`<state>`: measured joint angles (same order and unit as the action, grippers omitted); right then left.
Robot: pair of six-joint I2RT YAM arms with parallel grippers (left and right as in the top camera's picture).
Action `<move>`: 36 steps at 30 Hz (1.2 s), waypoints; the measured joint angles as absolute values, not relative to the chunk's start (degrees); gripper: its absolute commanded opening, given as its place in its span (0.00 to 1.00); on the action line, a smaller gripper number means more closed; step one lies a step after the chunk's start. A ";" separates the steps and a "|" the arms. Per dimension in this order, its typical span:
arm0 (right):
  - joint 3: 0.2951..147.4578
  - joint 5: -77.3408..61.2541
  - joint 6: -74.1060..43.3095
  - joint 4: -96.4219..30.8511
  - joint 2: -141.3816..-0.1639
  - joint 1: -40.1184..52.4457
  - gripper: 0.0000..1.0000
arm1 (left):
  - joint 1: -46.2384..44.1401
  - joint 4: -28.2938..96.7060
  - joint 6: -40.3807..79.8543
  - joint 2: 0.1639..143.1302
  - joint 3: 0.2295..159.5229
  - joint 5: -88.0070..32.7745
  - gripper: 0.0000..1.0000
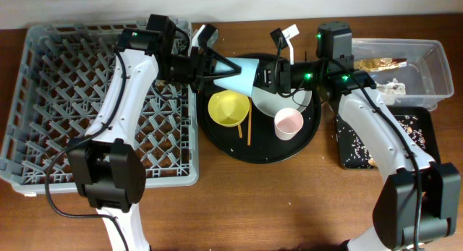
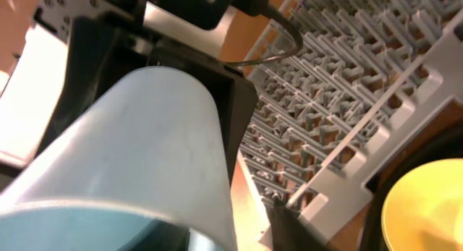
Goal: Sort waste into correct bins and load items into the dishwasher rack
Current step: 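Lift the blue cup and place it upside down in the dish rack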
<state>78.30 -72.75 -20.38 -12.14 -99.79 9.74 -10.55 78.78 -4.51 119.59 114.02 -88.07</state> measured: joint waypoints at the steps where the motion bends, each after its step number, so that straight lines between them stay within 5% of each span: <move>1: 78.30 -72.73 -20.51 -12.21 -99.83 9.74 0.84 | -10.33 78.48 -4.51 119.59 114.02 -88.05 0.31; 3: 78.30 -72.77 -20.56 -12.34 -100.03 9.45 0.99 | -9.23 78.30 -4.51 119.59 114.02 -87.68 0.29; 10: 78.35 -75.07 -20.16 -17.61 -100.09 0.03 0.99 | 2.02 78.24 -4.32 119.59 114.02 -76.25 0.28; 15: 78.46 -69.58 -10.48 -39.51 -98.41 -2.44 0.98 | 5.98 84.20 -0.93 118.67 120.16 -48.88 0.27; 24: 78.46 -35.59 -1.26 -61.32 -83.68 -2.44 0.98 | -4.75 95.42 10.41 106.30 122.89 -7.42 0.27; 36: 78.46 -25.76 -1.06 -64.51 -77.30 -2.44 0.98 | -12.12 74.41 16.58 107.02 91.72 2.59 0.28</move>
<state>78.46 -25.76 -1.06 -64.51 -77.30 -2.44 -12.12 74.41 16.58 107.02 91.72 2.59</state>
